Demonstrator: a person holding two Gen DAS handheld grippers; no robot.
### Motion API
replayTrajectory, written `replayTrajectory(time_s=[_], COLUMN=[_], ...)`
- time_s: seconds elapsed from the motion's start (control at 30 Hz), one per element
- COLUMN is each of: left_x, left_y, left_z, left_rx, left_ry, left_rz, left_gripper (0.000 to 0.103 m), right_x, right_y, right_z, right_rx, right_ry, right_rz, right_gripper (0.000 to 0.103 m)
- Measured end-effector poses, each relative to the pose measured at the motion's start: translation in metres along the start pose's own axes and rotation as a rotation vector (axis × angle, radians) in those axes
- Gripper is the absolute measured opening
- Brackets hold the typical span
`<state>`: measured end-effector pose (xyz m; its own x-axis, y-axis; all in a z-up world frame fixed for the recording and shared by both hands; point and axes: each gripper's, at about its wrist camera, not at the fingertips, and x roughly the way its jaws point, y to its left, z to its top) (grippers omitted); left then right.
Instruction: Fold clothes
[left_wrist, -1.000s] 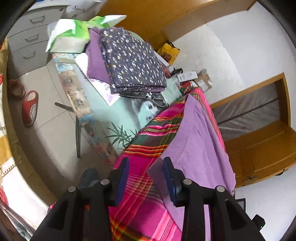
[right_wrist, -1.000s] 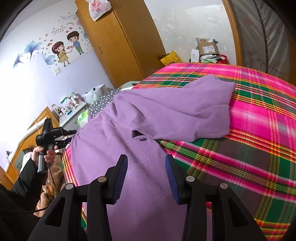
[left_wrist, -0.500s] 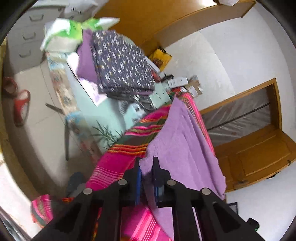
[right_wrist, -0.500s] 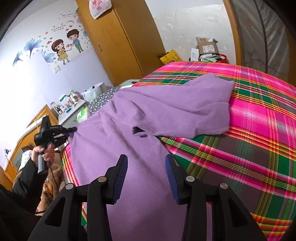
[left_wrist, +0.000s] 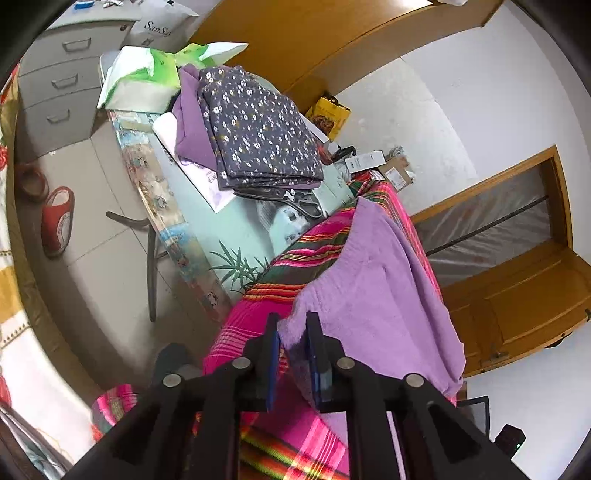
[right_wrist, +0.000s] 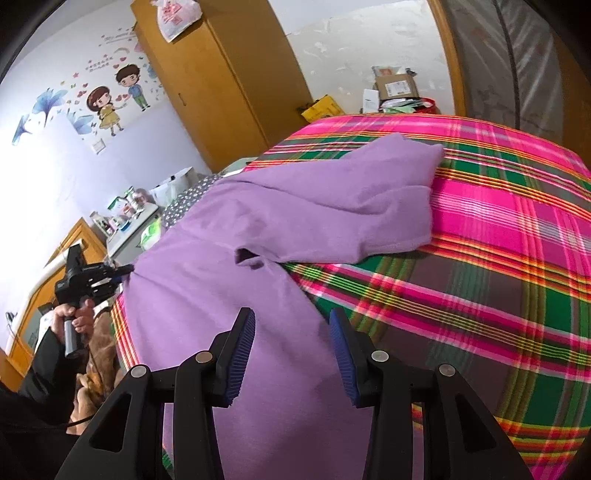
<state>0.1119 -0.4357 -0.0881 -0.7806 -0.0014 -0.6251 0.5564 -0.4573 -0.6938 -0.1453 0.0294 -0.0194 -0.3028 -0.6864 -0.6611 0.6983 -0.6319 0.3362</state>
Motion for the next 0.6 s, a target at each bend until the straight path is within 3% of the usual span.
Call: replayTrajectory(time_s=[0.17, 0.33, 0.43, 0.6], left_x=[-0.028, -0.038, -0.02, 0.022], left_y=[-0.002, -0.06, -0.108, -0.182], left_z=[0.001, -0.013, -0.035, -0.083], left_rx=[0.002, 0.164, 0.301, 0.515], left_ry=[-0.085, -0.12, -0.058, 0.093], left_rz=[0.093, 0.004, -0.071, -0.188], left_gripper=[0.017, 0.017, 0.017, 0.017], right_x=[-0.004, -0.024, -0.042, -0.056], right_y=[-0.014, -0.039, -0.056, -0.057], right_z=[0.003, 0.007, 0.002, -0.024], right_rx=[0.027, 0.059, 0.079, -0.01], right_ry=[-0.008, -0.039, -0.054, 0.044], right_rz=[-0.036, -0.121, -0.165, -0.135], right_gripper=[0.044, 0.044, 0.044, 0.044])
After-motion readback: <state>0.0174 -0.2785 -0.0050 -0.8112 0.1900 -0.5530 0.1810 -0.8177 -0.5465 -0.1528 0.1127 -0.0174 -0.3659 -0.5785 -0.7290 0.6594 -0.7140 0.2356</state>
